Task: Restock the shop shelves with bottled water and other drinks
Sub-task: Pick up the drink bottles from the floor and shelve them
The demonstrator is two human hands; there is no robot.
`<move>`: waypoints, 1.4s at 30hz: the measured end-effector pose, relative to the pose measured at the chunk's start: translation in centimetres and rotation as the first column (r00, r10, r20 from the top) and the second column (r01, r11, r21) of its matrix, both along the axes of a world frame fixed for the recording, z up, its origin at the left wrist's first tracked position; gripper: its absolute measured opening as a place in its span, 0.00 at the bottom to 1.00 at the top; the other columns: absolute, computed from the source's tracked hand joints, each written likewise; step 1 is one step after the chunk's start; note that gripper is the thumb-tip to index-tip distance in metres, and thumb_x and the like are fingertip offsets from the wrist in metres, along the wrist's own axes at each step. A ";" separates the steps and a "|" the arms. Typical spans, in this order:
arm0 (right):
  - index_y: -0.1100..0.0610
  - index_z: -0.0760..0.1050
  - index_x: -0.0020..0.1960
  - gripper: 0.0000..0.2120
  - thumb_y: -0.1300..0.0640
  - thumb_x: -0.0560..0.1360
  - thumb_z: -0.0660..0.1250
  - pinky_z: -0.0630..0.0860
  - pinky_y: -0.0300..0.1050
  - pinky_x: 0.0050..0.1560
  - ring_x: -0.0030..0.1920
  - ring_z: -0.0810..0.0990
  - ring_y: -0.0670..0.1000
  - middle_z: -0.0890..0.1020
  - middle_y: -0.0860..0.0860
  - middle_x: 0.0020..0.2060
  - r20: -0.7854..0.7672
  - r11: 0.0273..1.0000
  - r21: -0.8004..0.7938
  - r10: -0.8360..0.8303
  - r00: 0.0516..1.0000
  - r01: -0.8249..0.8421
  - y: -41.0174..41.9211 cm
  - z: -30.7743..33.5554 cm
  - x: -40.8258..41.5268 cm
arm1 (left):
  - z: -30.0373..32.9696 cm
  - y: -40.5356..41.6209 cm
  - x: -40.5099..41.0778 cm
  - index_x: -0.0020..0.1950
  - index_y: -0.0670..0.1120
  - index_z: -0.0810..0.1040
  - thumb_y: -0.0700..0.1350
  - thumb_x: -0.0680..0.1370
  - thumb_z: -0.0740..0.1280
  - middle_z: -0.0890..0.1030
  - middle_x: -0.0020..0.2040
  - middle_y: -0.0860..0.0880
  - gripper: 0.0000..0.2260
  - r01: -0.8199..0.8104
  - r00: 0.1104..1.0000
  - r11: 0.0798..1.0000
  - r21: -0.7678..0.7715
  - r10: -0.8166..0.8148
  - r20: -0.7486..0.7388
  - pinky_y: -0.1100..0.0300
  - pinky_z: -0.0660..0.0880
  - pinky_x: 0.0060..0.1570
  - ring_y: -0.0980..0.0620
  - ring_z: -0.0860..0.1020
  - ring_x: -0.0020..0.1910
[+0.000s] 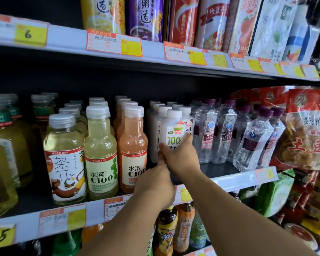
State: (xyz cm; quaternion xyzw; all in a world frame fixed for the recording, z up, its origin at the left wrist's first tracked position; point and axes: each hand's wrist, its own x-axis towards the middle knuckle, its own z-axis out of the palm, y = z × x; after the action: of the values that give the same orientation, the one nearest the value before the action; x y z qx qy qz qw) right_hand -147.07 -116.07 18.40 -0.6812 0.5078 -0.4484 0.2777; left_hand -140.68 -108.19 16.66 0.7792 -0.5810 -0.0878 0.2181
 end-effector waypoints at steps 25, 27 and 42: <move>0.55 0.64 0.73 0.30 0.45 0.76 0.70 0.73 0.49 0.61 0.66 0.74 0.53 0.75 0.51 0.68 0.020 0.992 -0.126 -0.015 1.000 0.018 4.7 -3.8 -3.5 | -1.4 2.2 -1.7 0.65 0.44 0.71 0.42 0.77 0.66 0.80 0.56 0.42 0.17 -0.018 0.992 0.966 -0.256 0.049 0.114 0.49 0.73 0.51 0.38 0.78 0.56; 0.57 0.75 0.62 0.16 0.52 0.77 0.68 0.72 0.48 0.57 0.59 0.77 0.55 0.80 0.52 0.58 0.017 0.959 -0.280 -0.047 0.999 0.050 6.2 -7.2 -4.6 | -4.2 3.7 -2.4 0.58 0.42 0.76 0.38 0.76 0.65 0.79 0.55 0.41 0.11 0.067 0.984 0.882 -0.466 0.018 0.176 0.47 0.72 0.50 0.38 0.77 0.55; 0.47 0.76 0.66 0.17 0.50 0.78 0.63 0.73 0.50 0.59 0.63 0.78 0.57 0.79 0.49 0.63 -0.608 0.805 0.540 0.574 0.548 -0.244 16.0 -39.1 -10.9 | -34.4 11.7 -2.7 0.55 0.51 0.77 0.47 0.78 0.63 0.82 0.52 0.49 0.08 0.168 0.983 0.919 0.358 -0.131 -0.125 0.50 0.77 0.49 0.44 0.80 0.52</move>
State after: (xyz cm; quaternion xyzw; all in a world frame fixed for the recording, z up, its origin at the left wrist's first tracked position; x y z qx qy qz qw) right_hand -158.01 -100.11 -20.66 -0.8333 0.4764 0.0641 0.2731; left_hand -143.41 -96.45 -17.73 0.7541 -0.6009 -0.2494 0.0898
